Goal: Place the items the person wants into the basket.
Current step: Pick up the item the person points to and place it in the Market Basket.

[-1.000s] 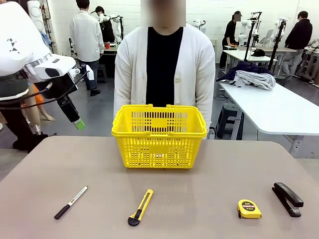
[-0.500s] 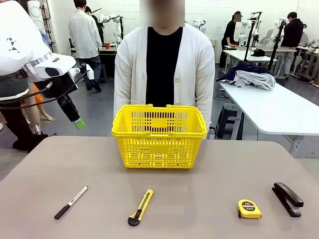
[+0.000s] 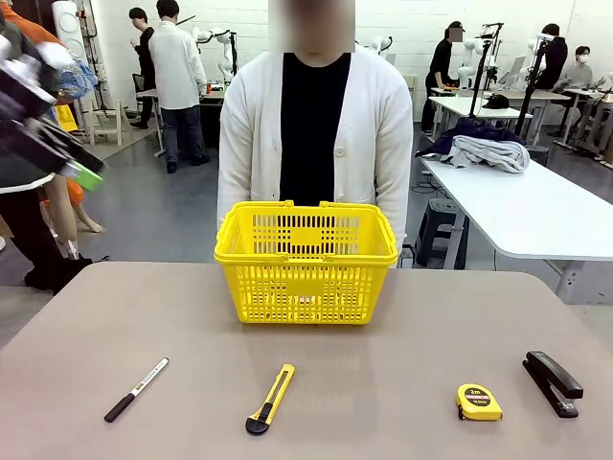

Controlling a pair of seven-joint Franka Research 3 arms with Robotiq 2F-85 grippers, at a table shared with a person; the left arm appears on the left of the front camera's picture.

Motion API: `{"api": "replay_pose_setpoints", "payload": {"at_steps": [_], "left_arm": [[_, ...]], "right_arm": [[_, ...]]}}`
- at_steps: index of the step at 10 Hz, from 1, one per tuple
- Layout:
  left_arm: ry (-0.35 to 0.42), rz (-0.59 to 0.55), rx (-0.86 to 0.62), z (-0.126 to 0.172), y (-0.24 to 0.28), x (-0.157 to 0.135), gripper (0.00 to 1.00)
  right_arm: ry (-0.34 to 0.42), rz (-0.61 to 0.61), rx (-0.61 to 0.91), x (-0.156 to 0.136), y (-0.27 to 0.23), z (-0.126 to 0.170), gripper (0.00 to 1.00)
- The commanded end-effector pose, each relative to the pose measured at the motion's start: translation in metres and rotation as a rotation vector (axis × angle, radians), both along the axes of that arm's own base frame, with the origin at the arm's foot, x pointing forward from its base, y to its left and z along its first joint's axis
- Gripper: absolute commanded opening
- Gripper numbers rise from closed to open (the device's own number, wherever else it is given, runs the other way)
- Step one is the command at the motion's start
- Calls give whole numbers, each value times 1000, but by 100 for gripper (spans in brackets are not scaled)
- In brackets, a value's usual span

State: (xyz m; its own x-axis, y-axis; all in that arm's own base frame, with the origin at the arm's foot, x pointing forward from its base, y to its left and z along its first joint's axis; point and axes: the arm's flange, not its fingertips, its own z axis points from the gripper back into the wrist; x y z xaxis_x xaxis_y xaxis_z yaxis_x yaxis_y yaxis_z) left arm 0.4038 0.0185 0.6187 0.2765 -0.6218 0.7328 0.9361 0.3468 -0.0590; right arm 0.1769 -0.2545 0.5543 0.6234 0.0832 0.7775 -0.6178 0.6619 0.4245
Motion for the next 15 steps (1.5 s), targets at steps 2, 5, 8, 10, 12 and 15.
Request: {"api": "replay_pose_setpoints", "payload": {"at_steps": [2,5,8,10,12,15], "left_arm": [[-101,-45,-107,11,74,-27,100],[-183,92,-157,-2,131,-82,100],[-187,185,-148,-31,143,-121,100],[-171,187,-138,-43,141,-126,100],[-163,202,-149,-45,142,-122,100],[-141,188,-150,-45,144,-125,100]], "right_arm": [[-20,6,13,1,0,1,100],[-20,6,13,1,0,1,100],[-20,6,13,1,0,1,100],[-20,6,13,1,0,1,100],[-20,6,13,1,0,1,100],[-20,6,13,1,0,1,100]]}}
